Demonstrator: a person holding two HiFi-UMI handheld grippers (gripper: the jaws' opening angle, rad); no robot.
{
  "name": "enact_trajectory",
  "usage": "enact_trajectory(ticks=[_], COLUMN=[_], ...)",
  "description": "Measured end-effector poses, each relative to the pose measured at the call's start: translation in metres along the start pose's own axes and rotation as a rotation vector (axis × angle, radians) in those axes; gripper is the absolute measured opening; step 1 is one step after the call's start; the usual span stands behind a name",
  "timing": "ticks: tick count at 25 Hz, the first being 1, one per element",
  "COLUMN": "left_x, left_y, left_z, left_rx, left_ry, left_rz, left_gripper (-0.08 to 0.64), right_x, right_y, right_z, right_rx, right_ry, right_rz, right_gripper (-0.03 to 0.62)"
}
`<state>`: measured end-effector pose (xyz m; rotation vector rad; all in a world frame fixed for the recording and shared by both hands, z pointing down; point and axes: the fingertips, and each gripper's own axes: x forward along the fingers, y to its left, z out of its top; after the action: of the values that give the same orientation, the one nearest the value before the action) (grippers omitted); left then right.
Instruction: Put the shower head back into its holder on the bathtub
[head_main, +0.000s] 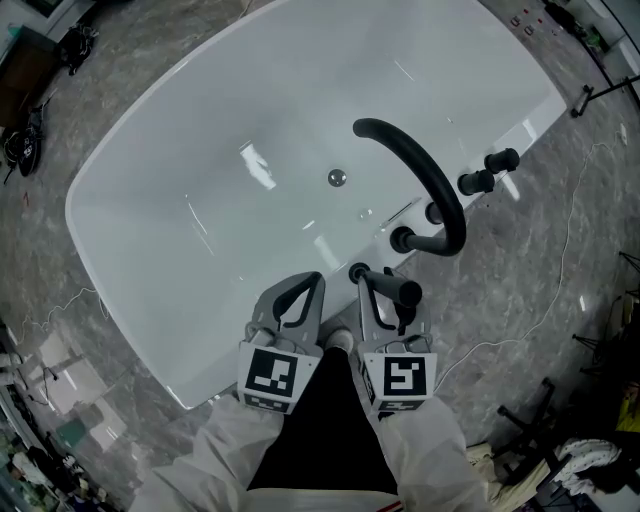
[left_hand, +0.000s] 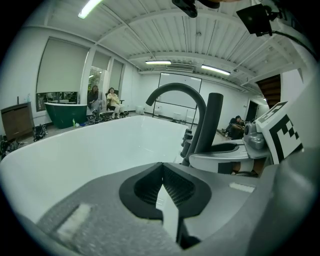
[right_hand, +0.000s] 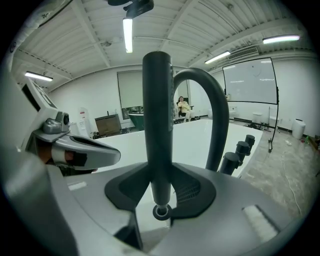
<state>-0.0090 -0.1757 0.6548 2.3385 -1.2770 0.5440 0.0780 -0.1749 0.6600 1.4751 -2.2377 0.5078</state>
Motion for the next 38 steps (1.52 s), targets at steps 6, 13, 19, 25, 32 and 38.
enact_trajectory(ticks=[6,13,19,25,32,38], left_x=[0.009,0.018,0.023,0.027,0.028,0.028], left_y=[0.002,0.002,0.005,0.001,0.0,0.0], left_z=[-0.006,-0.013,-0.018,-0.021,-0.019,-0.019], left_rx=[0.002,-0.007,-0.011,-0.009,-0.002,-0.004], left_ry=[0.015,0.028,0.044,0.056,0.061,0.062], left_rz=[-0.012,-0.018,-0.031,-0.048,-0.059,-0.058], left_gripper=[0.0,0.0,0.0,0.0,0.0,0.0], right_x=[0.008,0.016,0.023,0.023,0.023,0.021], right_y=[-0.002,-0.001,0.0,0.007,0.017,0.015], right_z=[-0.014,-0.025,-0.035,-0.036,-0.037,-0.046], right_rx=[0.011,0.005,-0.001,-0.027,-0.077,-0.11], right_ry=[0.028,0.05,0.076,0.075,0.07,0.101], right_rz=[-0.004,-0.003,-0.007,0.003,0.011,-0.013], right_gripper=[0.138,0.138,0.138,0.138,0.138,0.138])
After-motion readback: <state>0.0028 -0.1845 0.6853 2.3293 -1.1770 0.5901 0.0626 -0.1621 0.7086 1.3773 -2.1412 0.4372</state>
